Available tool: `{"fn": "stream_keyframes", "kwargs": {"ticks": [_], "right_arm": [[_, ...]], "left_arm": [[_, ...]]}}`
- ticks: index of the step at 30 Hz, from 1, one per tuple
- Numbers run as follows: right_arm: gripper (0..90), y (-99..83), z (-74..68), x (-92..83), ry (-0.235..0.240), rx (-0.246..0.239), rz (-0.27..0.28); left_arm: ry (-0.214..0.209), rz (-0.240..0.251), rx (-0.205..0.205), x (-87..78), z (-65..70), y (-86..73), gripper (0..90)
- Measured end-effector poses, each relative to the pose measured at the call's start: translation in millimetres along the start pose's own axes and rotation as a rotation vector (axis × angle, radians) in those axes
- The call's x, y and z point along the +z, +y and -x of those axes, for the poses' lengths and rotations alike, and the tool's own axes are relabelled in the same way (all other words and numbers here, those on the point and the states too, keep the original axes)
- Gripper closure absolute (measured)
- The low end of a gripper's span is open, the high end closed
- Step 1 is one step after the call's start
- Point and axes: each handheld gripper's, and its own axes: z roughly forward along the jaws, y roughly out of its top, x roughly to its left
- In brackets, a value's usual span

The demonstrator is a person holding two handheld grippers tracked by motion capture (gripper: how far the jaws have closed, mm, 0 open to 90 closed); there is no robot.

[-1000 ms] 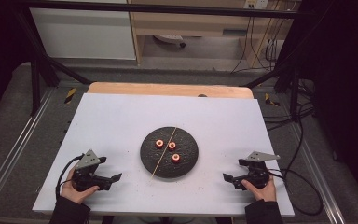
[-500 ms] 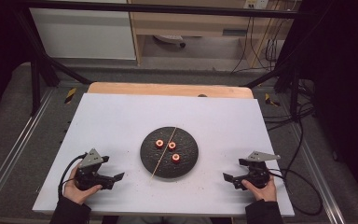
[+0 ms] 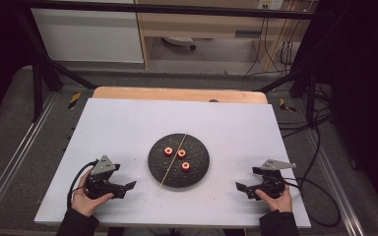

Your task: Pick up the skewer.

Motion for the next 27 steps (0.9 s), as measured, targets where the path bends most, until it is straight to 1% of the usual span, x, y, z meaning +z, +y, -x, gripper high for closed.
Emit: {"fn": "stream_keyframes", "kwargs": {"ticks": [8,15,21,27], "right_arm": [[0.5,0.4,-1.0,1.1,-0.004,-0.006,-0.007],[0.5,0.5,-1.7,0.9,-0.01,-0.004,-0.007],[0.5,0.6,-1.7,1.0,-0.009,-0.005,-0.007],[0.5,0.6,-1.5,1.3,-0.011,-0.009,-0.013]], "left_arm": [[0.011,-0.005,0.006,1.4,8.9,14.1,12.8],[0.018,-0.017,0.022,4.3,15.4,26.5,13.6],[0.031,-0.038,0.027,10.8,21.5,38.4,14.0],[0.024,-0.053,0.033,20.0,28.4,49.6,13.9]]}}
